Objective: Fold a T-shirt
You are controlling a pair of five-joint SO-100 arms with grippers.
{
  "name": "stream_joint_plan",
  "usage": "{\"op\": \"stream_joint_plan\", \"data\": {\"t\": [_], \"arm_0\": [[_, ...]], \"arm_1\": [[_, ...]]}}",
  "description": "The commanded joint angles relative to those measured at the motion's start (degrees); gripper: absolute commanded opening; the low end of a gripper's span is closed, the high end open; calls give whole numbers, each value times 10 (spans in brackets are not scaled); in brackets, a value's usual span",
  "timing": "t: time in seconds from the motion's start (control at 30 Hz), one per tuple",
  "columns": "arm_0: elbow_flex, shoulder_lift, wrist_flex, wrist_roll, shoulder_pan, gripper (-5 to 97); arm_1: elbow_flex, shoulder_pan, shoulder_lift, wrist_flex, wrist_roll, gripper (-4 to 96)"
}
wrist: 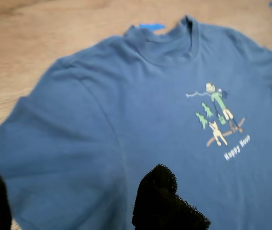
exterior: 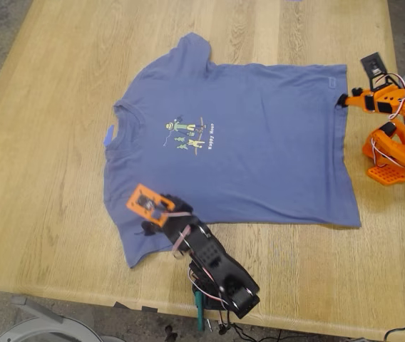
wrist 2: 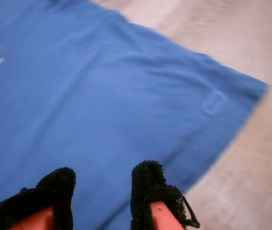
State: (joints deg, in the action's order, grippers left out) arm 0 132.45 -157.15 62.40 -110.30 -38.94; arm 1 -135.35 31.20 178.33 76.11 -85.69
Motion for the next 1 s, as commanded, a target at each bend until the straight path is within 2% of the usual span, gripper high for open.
{"op": "stream_joint_plan", "data": {"t": [0.0, 0.17, 0.4, 0.57, 0.83, 0.97], "arm_0": [[-124, 104, -46, 4, 32, 449], [-178, 235, -149, 33, 54, 450], [-185, 355, -288, 64, 41, 459], [-197, 444, -393, 83, 20, 465], [-278, 597, -460, 124, 16, 484], [-382, 702, -483, 132, 14, 591]], "arm_1": [[54, -83, -58, -25, 11, 232], [88, -206, -172, -120, 39, 238], [92, -287, -307, -291, 47, 262], [90, -308, -384, -402, 64, 298], [84, -330, -468, -514, 70, 322], [105, -360, -527, -561, 77, 321]]}}
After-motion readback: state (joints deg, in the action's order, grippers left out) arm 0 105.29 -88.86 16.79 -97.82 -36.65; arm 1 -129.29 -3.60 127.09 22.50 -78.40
